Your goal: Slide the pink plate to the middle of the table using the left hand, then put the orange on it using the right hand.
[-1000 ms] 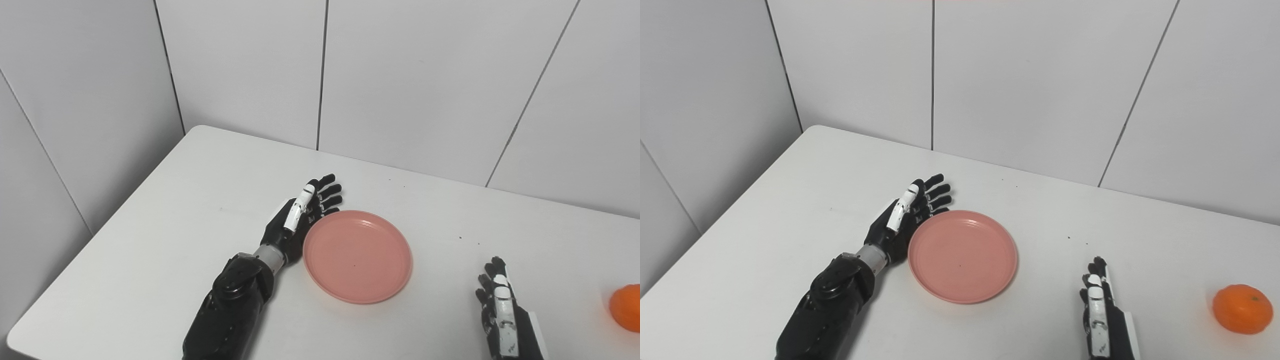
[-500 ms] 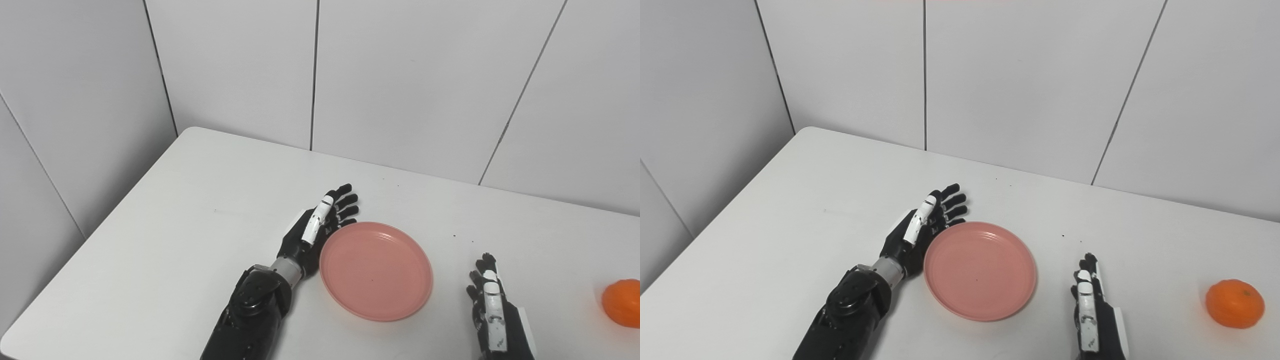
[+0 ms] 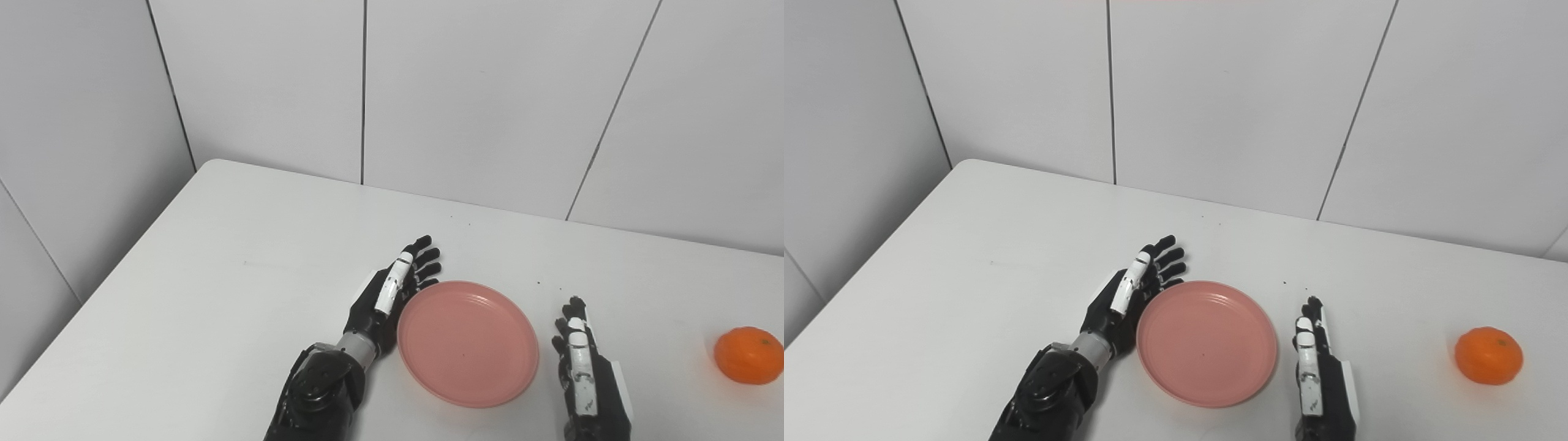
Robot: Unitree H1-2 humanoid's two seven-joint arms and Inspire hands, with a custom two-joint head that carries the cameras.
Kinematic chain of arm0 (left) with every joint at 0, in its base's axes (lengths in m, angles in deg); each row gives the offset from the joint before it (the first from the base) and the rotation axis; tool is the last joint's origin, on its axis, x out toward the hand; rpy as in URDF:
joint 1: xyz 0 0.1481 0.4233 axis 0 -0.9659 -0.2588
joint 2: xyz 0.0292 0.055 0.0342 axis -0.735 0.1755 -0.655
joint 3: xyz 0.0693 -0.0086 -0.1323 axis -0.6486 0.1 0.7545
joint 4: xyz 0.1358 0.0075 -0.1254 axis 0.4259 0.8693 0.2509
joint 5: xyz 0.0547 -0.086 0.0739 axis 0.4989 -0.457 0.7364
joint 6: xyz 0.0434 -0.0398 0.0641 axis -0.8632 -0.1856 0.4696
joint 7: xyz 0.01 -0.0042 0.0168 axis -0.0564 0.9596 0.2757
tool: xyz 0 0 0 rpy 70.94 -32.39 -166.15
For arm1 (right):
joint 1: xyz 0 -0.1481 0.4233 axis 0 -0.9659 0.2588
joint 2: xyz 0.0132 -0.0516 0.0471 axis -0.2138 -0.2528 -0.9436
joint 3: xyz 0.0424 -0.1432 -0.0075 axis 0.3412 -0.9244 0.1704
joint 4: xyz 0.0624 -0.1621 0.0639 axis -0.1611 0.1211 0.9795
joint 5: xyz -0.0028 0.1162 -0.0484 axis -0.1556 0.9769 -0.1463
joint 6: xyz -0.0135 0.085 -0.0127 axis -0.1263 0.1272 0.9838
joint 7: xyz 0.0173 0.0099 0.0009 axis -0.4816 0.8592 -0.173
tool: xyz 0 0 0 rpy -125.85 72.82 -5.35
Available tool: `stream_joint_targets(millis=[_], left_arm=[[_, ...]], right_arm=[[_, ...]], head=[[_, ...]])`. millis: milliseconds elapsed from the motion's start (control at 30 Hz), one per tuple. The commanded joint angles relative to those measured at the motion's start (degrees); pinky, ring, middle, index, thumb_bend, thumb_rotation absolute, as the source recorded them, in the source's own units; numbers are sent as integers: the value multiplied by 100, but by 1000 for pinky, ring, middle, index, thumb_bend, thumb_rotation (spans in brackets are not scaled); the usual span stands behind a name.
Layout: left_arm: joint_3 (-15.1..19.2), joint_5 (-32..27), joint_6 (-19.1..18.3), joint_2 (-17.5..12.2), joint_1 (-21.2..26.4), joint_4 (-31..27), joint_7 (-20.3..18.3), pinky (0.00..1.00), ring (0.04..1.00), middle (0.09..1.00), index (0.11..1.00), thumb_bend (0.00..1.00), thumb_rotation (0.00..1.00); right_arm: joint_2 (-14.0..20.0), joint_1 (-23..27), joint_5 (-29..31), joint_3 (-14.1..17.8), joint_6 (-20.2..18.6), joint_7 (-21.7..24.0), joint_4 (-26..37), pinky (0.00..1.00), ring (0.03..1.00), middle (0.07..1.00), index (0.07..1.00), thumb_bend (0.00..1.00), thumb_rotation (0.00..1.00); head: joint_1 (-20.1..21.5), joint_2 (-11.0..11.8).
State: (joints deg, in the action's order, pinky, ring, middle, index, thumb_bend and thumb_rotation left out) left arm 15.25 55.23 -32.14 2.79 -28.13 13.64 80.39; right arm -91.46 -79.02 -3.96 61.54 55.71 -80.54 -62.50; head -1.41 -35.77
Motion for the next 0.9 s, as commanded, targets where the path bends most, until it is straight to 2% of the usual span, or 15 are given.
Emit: stream_joint_targets(millis=[0, 300, 633, 867], left_arm=[[-43, 91, -293, 48, -140, 0, 74, 903, 919, 931, 918, 366, 1000], [21, 120, -190, -20, -200, -3, 40, 905, 922, 934, 919, 367, 1000], [114, 144, -14, -91, -246, 81, 39, 904, 926, 936, 922, 367, 1000], [178, 94, 244, -241, -333, 85, -98, 917, 930, 941, 931, 379, 1000]], right_arm=[[-114, 146, -66, -46, 46, -60, 209, 995, 996, 1000, 1000, 299, 1000], [-189, 193, -155, -93, -20, -68, 242, 995, 993, 1000, 1000, 298, 1000], [-232, 256, -288, -117, -135, -139, 285, 987, 981, 997, 1000, 322, 1000], [-192, 381, -782, -206, -260, -214, 398, 999, 968, 980, 979, 370, 1000]], head=[[45, -22], [276, -146], [543, -176], [1193, -121]])
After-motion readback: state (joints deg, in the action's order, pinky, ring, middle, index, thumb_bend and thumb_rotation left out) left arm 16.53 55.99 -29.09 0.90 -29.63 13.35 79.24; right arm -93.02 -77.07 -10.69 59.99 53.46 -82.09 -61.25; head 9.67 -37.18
